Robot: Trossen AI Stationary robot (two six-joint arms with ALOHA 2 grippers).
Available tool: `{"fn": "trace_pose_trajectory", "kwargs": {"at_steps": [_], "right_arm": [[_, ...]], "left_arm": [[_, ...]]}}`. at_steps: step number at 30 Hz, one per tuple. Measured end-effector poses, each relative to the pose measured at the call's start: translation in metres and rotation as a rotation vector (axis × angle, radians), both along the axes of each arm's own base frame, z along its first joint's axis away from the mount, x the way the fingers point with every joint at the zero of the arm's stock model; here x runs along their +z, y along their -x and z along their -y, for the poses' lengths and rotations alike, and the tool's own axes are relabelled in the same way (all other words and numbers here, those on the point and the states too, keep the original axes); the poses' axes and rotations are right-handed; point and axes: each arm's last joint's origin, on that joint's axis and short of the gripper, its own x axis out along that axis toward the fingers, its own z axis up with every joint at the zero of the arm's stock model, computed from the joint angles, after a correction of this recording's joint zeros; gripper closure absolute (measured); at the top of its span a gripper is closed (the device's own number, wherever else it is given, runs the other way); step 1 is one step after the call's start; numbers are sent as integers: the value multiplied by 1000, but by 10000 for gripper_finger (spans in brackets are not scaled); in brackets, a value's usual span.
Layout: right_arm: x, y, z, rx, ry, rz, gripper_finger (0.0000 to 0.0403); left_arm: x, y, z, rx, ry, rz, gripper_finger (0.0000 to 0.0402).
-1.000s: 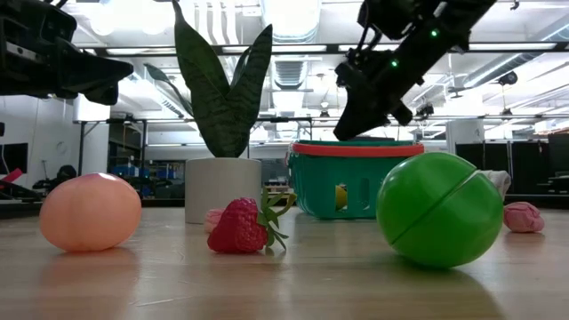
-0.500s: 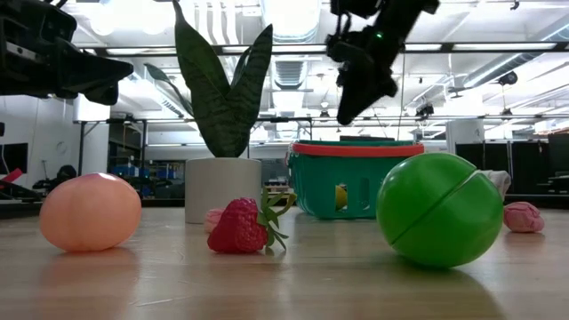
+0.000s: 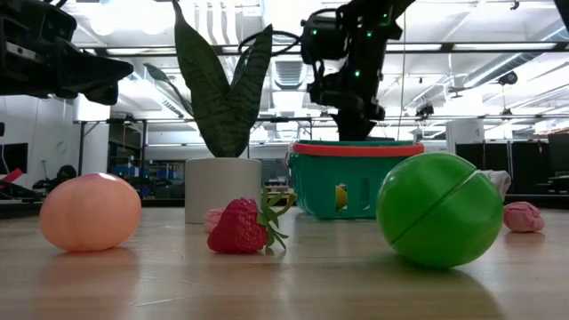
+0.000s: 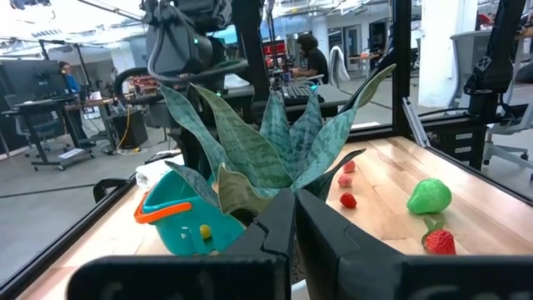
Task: Build produce basket
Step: Put the cherry into the basket
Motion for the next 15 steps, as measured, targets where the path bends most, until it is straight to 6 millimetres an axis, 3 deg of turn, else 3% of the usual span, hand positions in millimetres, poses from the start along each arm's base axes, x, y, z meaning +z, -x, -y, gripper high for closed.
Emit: {"fn": "trace_pose_trajectory", "kwargs": {"at_steps": [15], "right_arm": [[-6,0,2,-1,48,-29,314]], "left_arm": [[0,0,0,0,0,1,402]]}}
